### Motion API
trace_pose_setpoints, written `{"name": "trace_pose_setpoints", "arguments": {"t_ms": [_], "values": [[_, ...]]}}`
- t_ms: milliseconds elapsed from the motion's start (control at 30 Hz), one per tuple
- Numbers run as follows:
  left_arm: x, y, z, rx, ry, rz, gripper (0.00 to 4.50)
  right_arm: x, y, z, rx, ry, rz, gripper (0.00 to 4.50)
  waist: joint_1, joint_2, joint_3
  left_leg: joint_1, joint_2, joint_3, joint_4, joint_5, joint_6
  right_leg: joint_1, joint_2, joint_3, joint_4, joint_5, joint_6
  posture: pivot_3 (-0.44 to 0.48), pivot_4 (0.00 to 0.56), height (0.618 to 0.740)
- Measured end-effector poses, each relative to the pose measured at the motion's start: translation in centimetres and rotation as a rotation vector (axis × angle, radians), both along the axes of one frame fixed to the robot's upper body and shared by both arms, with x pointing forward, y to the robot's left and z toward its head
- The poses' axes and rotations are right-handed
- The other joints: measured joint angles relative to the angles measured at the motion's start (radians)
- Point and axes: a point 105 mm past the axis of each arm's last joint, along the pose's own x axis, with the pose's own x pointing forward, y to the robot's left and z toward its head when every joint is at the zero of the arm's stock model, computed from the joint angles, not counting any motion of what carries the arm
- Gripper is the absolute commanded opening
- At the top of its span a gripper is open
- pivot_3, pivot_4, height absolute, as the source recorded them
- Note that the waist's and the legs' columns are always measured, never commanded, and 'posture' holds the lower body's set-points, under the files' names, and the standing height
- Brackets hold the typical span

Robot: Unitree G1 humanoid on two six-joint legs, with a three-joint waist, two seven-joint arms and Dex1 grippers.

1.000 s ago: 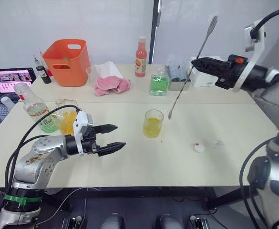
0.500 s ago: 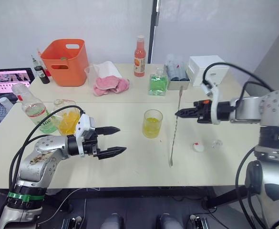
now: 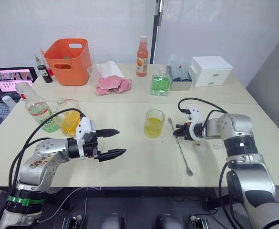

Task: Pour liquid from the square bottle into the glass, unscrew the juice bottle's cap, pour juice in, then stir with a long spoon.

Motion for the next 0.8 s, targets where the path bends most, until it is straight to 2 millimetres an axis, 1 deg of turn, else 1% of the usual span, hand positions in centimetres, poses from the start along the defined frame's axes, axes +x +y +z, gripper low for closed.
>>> {"name": "trace_pose_setpoints", "arguments": {"t_ms": [167, 200, 233, 333, 433, 500, 567, 633, 667, 733, 800], "values": [[0.1, 0.3, 0.1, -0.005, 0.008, 0.019, 4.46, 0.3, 0.0, -0.3, 0.000, -0.040, -0.004, 0.00, -0.002, 0.000, 0.000, 0.003, 0.000, 0.000, 0.000, 0.000, 0.000, 0.002, 0.001, 0.000, 0.001, 0.000, 0.000, 0.000, 0.150, 0.715], [0.1, 0.3, 0.2, -0.007, 0.007, 0.019, 4.50, 0.2, 0.0, -0.3, 0.004, -0.046, -0.003, 0.65, -0.002, 0.000, 0.000, 0.003, 0.001, 0.000, 0.000, 0.000, 0.000, 0.002, 0.001, 0.000, 0.001, 0.000, 0.000, 0.000, 0.150, 0.715], [0.1, 0.4, 0.2, -0.007, 0.006, 0.020, 4.50, 0.1, 0.0, -0.3, 0.008, -0.052, 0.003, 0.93, -0.001, 0.000, 0.000, 0.003, 0.001, 0.000, 0.000, 0.000, 0.000, 0.002, 0.001, 0.000, 0.001, 0.000, 0.000, 0.000, 0.150, 0.715], [0.2, 0.6, 0.4, -0.006, 0.000, 0.031, 4.50, -0.4, 0.4, -0.1, 0.009, -0.082, 0.031, 1.96, 0.001, 0.000, 0.000, 0.002, 0.001, 0.000, 0.000, 0.000, 0.000, 0.002, 0.000, 0.000, 0.001, 0.000, 0.000, 0.000, 0.150, 0.715], [0.3, 1.1, 0.7, -0.015, -0.007, 0.051, 4.50, -1.1, 0.0, 0.5, -0.015, -0.137, 0.056, 2.99, 0.003, 0.000, 0.000, 0.001, 0.001, -0.001, 0.000, 0.000, 0.000, 0.000, 0.000, 0.000, 0.000, 0.000, 0.000, 0.000, 0.150, 0.715], [0.2, 2.0, 0.8, -0.023, -0.004, 0.083, 4.50, -1.7, -0.9, 1.8, -0.049, -0.217, 0.085, 3.70, 0.001, 0.000, 0.000, -0.001, 0.001, -0.001, 0.000, 0.000, 0.000, -0.001, 0.000, 0.000, 0.000, 0.000, 0.000, 0.000, 0.150, 0.715], [-0.1, 3.2, 0.6, -0.024, 0.011, 0.123, 4.50, -2.9, -1.4, 4.0, -0.069, -0.336, 0.143, 4.41, 0.000, 0.000, 0.000, -0.001, 0.001, -0.002, -0.001, 0.000, 0.000, -0.002, 0.000, 0.000, -0.001, 0.000, 0.000, 0.000, 0.150, 0.715], [-0.6, 4.4, 0.5, -0.026, 0.019, 0.164, 4.50, -4.4, -2.1, 5.9, -0.104, -0.462, 0.210, 4.46, -0.001, 0.000, 0.000, -0.001, 0.002, -0.002, -0.001, 0.000, 0.000, -0.001, 0.001, -0.001, -0.002, 0.000, 0.000, 0.000, 0.150, 0.715], [-0.7, 4.9, 0.4, -0.019, 0.023, 0.182, 4.50, -4.9, -2.4, 6.4, -0.121, -0.498, 0.230, 4.46, -0.001, 0.000, 0.000, -0.001, 0.002, -0.002, -0.001, 0.000, 0.000, -0.001, 0.000, -0.001, -0.002, 0.000, 0.000, 0.000, 0.150, 0.715], [-1.1, 5.9, 0.1, -0.010, 0.027, 0.217, 4.50, -6.2, -3.1, 6.9, -0.128, -0.565, 0.254, 4.46, -0.001, 0.000, 0.000, 0.001, 0.002, -0.001, -0.001, 0.000, 0.000, 0.000, 0.000, -0.001, -0.002, 0.000, 0.000, 0.000, 0.150, 0.715], [-1.5, 7.1, -0.2, -0.013, 0.031, 0.264, 4.50, -8.1, -3.9, 7.0, -0.087, -0.620, 0.269, 4.46, 0.001, 0.000, 0.000, 0.001, 0.002, -0.001, -0.001, 0.000, 0.000, 0.001, 0.000, -0.001, -0.003, 0.000, 0.000, 0.000, 0.150, 0.715]]}}
